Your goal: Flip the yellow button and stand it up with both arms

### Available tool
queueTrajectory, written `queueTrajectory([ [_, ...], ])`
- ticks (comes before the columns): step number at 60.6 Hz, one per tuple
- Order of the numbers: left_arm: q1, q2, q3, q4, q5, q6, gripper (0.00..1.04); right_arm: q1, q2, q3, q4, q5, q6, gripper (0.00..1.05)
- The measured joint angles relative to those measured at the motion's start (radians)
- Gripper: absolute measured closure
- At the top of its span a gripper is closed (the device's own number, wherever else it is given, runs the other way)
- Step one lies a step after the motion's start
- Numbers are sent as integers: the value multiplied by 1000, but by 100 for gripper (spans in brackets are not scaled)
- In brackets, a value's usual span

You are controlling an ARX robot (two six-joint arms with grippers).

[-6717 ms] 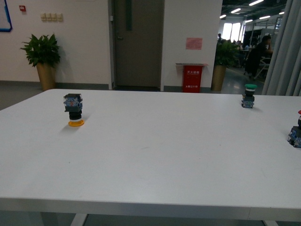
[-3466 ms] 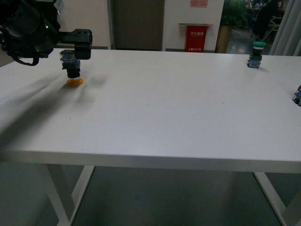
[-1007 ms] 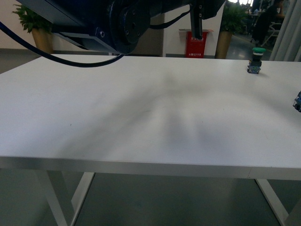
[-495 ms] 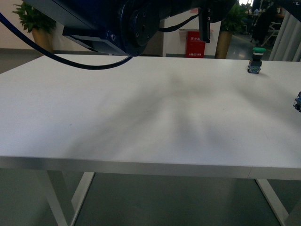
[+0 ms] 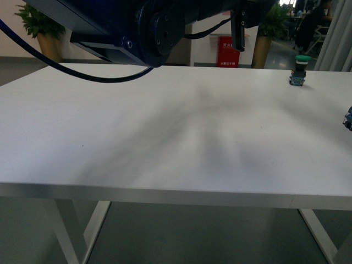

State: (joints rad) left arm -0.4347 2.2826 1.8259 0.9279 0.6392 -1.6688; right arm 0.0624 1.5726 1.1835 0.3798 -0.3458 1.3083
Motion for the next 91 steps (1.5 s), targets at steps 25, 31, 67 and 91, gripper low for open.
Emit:
queueTrajectory([
  [25, 39, -84, -95, -118, 16, 141, 34, -5, 0, -11, 7, 13, -16, 68],
  [31, 110, -217, -231, -342, -16, 389, 9, -13, 0, -20, 13, 30, -30, 68],
  [67, 234, -1075, -1126, -689, -756, 1984, 6, 11, -5, -31, 33, 56, -82, 68],
  [91, 415, -1322, -1625, -172, -647, 1695, 65, 13, -19, -39, 33, 56, -93, 68],
])
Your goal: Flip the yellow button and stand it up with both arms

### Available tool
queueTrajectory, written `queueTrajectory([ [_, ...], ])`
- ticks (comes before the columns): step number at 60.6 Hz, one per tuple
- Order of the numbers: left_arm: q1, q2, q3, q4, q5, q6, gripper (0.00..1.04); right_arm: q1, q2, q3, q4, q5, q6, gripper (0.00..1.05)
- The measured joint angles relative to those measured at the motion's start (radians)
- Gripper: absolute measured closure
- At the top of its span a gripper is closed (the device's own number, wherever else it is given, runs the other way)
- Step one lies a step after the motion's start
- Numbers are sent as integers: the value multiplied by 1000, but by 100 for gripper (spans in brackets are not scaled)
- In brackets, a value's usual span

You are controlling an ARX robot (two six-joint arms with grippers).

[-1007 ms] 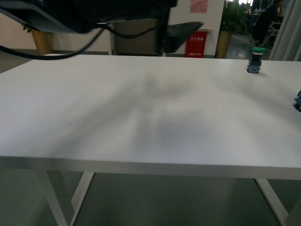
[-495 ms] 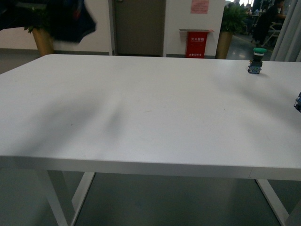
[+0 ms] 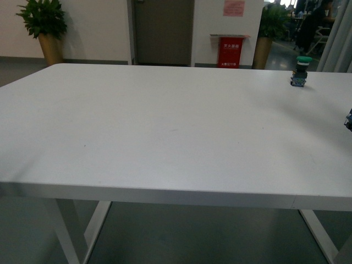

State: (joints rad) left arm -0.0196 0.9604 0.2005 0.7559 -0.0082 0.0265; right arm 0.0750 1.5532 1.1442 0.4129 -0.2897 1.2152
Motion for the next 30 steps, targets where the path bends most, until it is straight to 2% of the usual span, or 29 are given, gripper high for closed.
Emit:
queueTrajectory([
  [6, 16, -45, -45, -9, 4, -12, 83, 0, -1, 0, 0, 1, -2, 68],
  [10, 17, -106, -76, -34, 5, -18, 100, 0, -2, 0, -2, 1, -5, 68],
  [30, 17, -296, -145, -155, 8, -26, 101, -11, -24, 0, -19, 0, -16, 68],
])
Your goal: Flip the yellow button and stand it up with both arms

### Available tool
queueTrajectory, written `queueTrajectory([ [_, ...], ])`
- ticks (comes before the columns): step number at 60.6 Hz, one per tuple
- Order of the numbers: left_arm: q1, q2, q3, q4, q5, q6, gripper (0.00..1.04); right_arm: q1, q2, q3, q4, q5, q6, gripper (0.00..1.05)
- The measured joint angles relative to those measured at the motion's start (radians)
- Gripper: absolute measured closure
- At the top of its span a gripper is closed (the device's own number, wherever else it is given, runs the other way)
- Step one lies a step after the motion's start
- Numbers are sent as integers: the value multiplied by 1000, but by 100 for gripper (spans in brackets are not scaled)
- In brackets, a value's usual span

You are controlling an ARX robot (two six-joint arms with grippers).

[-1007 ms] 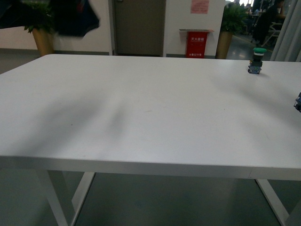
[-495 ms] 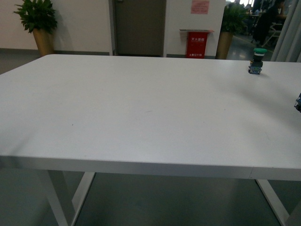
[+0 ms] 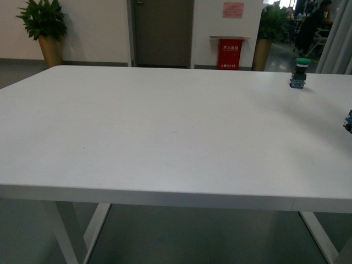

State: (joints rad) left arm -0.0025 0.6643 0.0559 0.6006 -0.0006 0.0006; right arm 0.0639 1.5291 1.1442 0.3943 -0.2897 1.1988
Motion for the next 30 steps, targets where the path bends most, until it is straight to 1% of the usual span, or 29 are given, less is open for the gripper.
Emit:
queueTrajectory([
  [7, 0, -37, -31, 16, -1, -2, 101, -1, -3, 0, -6, 0, -3, 68],
  [30, 0, -248, -31, -185, 0, -3, 101, 2, -7, 1, -25, 4, -21, 68],
])
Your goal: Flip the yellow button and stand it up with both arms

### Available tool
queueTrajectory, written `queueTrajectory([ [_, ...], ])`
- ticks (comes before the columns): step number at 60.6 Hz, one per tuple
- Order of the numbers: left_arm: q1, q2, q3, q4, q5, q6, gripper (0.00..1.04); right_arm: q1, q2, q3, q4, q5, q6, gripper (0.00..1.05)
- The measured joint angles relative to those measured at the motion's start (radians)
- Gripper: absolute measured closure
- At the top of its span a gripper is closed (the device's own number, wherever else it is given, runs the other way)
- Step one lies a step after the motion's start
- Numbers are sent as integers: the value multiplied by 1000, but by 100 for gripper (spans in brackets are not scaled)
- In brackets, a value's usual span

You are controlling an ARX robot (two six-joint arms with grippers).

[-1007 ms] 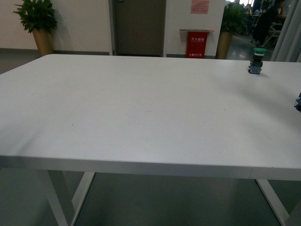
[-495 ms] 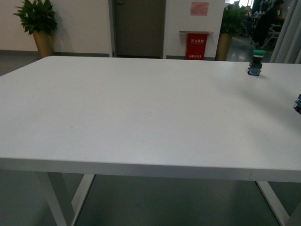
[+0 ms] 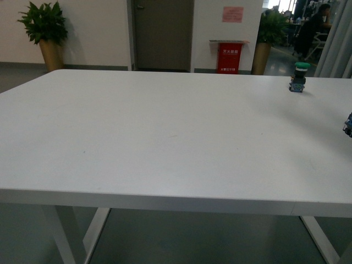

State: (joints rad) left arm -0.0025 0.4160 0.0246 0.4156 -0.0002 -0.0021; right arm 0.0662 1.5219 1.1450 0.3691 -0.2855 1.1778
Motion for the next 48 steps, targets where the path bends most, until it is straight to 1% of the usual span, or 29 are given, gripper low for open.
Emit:
queueTrajectory([
  [16, 0, -119, 0, -115, 0, 0, 101, 0, -4, 0, -9, 0, -5, 68],
  [44, 0, -248, 0, -244, 0, 0, 101, 0, -7, 0, -15, 0, -8, 68],
  [48, 0, -341, 0, -371, 1, 0, 101, 0, -8, 0, -15, 0, -8, 68],
])
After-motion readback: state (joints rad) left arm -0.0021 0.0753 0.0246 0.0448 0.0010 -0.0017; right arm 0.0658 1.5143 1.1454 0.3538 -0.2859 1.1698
